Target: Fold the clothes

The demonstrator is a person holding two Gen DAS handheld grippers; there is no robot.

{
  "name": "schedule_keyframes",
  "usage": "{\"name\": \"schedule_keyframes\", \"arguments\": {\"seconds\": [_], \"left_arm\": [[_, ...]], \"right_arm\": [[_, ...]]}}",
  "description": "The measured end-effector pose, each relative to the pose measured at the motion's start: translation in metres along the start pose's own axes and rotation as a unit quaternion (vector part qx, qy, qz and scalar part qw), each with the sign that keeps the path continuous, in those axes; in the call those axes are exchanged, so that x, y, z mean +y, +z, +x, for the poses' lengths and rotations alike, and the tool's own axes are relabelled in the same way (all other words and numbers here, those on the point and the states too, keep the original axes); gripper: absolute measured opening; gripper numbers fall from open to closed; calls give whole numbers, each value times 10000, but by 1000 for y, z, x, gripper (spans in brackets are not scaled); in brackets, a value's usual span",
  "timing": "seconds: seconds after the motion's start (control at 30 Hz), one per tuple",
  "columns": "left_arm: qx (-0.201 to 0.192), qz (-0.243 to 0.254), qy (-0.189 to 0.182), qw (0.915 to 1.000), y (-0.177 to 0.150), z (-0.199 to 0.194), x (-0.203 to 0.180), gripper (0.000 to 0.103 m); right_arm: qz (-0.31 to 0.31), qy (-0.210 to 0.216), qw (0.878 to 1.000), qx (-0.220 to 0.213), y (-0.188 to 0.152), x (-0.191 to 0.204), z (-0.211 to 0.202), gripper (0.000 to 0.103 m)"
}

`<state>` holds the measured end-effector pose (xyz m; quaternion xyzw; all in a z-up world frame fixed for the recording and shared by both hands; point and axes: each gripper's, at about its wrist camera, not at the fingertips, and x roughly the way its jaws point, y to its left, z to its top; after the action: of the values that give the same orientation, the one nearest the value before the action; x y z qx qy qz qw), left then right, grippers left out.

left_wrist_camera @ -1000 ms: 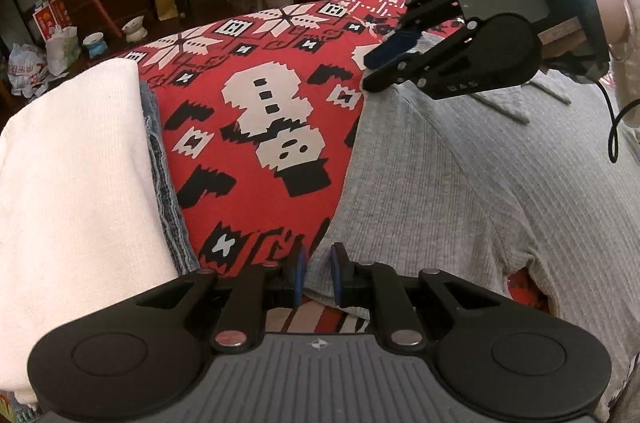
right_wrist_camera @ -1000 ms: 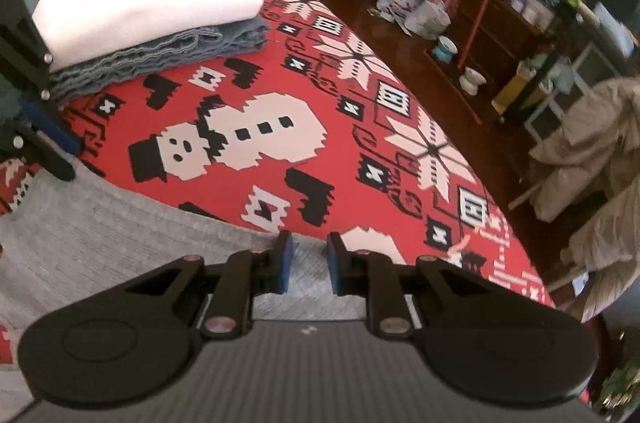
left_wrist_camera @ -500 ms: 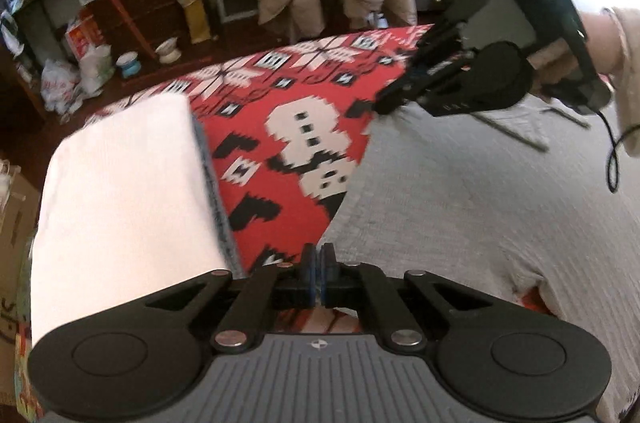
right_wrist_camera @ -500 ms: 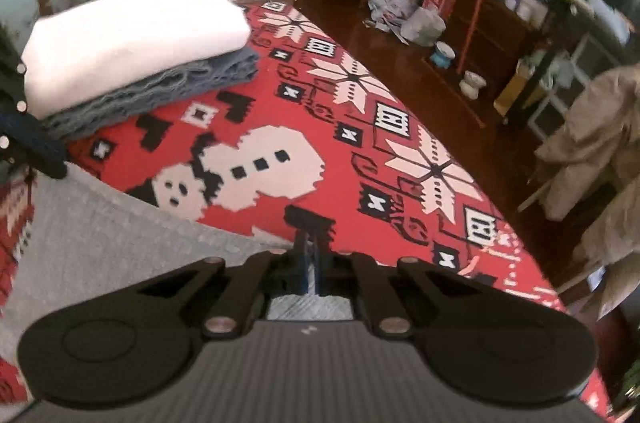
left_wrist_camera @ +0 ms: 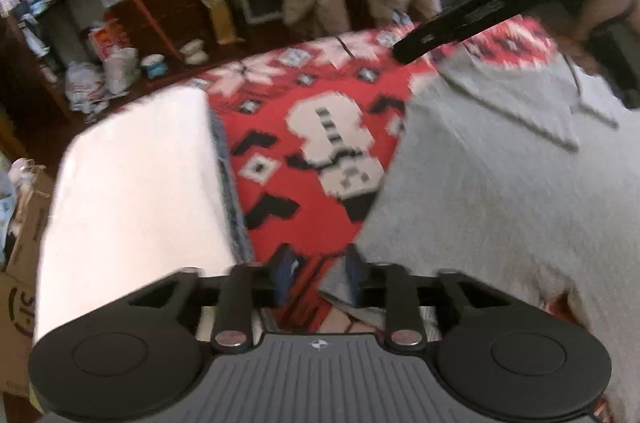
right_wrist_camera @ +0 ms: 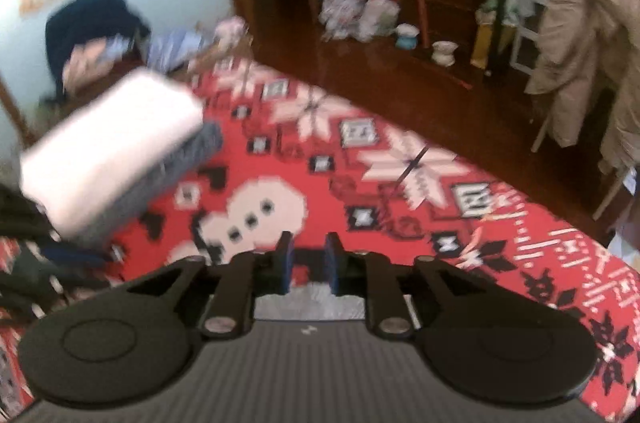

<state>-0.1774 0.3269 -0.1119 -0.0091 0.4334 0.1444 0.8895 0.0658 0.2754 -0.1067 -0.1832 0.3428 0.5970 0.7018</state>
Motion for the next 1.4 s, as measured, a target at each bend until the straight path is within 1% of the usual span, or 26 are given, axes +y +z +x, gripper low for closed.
{"name": "schedule_keyframes", "arguments": {"seconds": [0.03, 0.07, 0.1, 0.13, 0.17, 0.2, 0.23, 0.27, 0.3, 0.37, 0.53, 0.63, 0.67, 0.73, 0.87, 0.93, 0.97, 1.0, 1.03, 1.1, 1.13, 1.17, 1.2, 1.23, 1.3, 1.4], "left_arm": [[-105, -103, -19, 9999, 3, -8, 1, 40], [-210, -211, -43, 9995, 7, -17, 3, 44], [-316, -288, -86, 9990, 11, -24, 3, 48], [-445, -342, -145, 9983, 13, -33, 1, 50], [-580, -391, -206, 9973, 16, -43, -1, 55], [-709, -424, -228, 9963, 19, -52, -5, 60], [-836, -453, -240, 9952, 22, -61, -10, 62], [-983, -513, -197, 9936, 23, -70, -15, 66], [-1092, -569, -164, 9923, 25, -76, -20, 69], [-1245, -652, -142, 9900, 27, -87, -31, 72], [-1370, -434, -205, 9894, 22, -101, -74, 80], [-1321, -237, -138, 9909, 15, -102, -102, 86], [-1327, -195, -114, 9909, 12, -103, -111, 91], [-1414, -127, -149, 9898, 3, -104, -125, 93], [-1286, -224, -683, 9891, -8, -104, -141, 93], [-1194, -382, -919, 9878, -13, -102, -147, 88], [-1126, -488, -959, 9878, -17, -100, -150, 82], [-989, -610, -987, 9883, -20, -97, -153, 71], [-818, -725, -1058, 9884, -23, -93, -154, 64], [-475, -904, -1255, 9868, -31, -85, -159, 31], [-310, -959, -1376, 9853, -35, -82, -162, 23], [-201, -950, -1488, 9841, -41, -80, -166, 10], [-144, -938, -1580, 9829, -46, -79, -171, 9], [-114, -929, -1655, 9818, -51, -79, -176, 9], [-12, -843, -1858, 9790, -59, -79, -188, 9], [175, -639, -2266, 9717, -66, -74, -209, 9]], "right_arm": [[101, -15, 9998, -144, 4, -2, -15, 37], [168, -52, 9995, -272, 6, -4, -33, 40], [224, -96, 9989, -391, 7, -5, -52, 50], [279, -139, 9982, -509, 8, -7, -71, 65], [334, -183, 9973, -627, 8, -9, -90, 72], [333, -307, 9963, -731, 6, -9, -110, 84], [275, -594, 9944, -826, 0, -8, -132, 89], [224, -854, 9922, -876, -6, -7, -151, 90], [192, -1033, 9903, -912, -13, -7, -168, 92], [268, -1315, 9862, -972, -34, -8, -202, 102], [638, -1784, 9789, -762, -97, -10, -264, 102], [822, -2348, 9669, -564, -144, -4, -289, 102], [870, -2553, 9617, -491, -160, -1, -297, 102], [966, -2742, 9556, -487, -192, 3, -314, 102], [1283, -2838, 9498, -303, -243, 9, -335, 102], [1404, -2870, 9468, -376, -264, 14, -342, 102], [1583, -2907, 9426, -442, -274, 15, -346, 102], [1753, -2882, 9403, -443, -282, 15, -347, 102], [1906, -2829, 9391, -415, -289, 14, -349, 102], [2209, -2723, 9358, -361, -304, 14, -351, 102], [2359, -2668, 9338, -334, -311, 13, -353, 98], [2437, -2632, 9330, -289, -316, 15, -352, 93], [2485, -2604, 9327, -238, -321, 18, -350, 82], [2506, -2584, 9327, -207, -321, 23, -346, 68], [2344, -2492, 9396, -88, -323, 37, -334, 58], [1970, -2329, 9519, 278, -317, 54, -301, 29]]}}
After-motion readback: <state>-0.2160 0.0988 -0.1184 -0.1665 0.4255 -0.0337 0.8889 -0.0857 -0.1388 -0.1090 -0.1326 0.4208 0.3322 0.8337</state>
